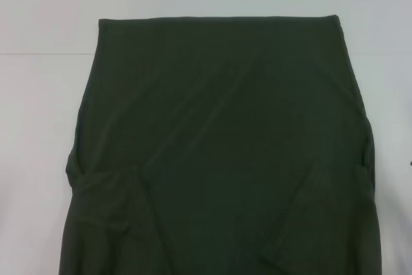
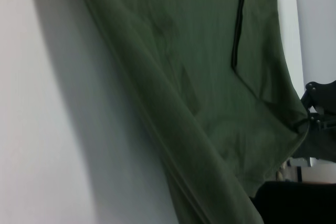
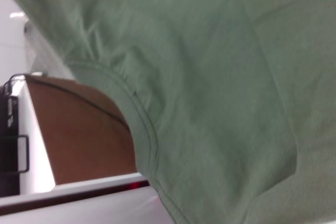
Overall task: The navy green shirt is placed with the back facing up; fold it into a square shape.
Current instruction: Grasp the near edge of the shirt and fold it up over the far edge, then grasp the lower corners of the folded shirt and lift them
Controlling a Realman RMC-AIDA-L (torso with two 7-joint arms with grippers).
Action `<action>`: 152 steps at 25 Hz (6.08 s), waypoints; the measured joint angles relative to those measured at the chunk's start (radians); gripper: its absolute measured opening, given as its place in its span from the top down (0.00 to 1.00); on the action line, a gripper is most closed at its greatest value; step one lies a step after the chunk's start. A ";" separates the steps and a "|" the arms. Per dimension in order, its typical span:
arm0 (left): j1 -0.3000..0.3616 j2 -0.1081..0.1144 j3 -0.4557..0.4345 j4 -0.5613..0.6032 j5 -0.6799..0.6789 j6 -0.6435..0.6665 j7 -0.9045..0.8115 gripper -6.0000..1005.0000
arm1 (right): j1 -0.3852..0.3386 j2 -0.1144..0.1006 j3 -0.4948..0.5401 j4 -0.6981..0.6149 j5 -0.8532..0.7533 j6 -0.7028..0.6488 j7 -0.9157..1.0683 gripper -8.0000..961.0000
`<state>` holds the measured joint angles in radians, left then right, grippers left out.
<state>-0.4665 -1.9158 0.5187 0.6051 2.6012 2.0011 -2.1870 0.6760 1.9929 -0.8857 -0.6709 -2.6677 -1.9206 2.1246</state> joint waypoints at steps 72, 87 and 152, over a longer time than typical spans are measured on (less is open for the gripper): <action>-0.163 -0.180 -0.334 -0.145 -0.587 -0.847 0.446 0.96 | -0.093 0.093 0.490 0.157 0.692 0.852 -0.286 0.81; -0.205 -0.212 -0.328 -0.157 -0.594 -0.964 0.520 0.96 | -0.072 0.093 0.490 0.191 0.702 0.921 -0.326 0.79; -0.017 -0.057 -0.080 -0.202 -0.724 -0.653 0.357 0.22 | -0.205 -0.021 0.456 0.230 0.743 0.523 -0.355 0.03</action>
<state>-0.4832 -1.9726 0.4385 0.4030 1.8771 1.3485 -1.8296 0.4711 1.9722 -0.4302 -0.4406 -1.9247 -1.3976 1.7700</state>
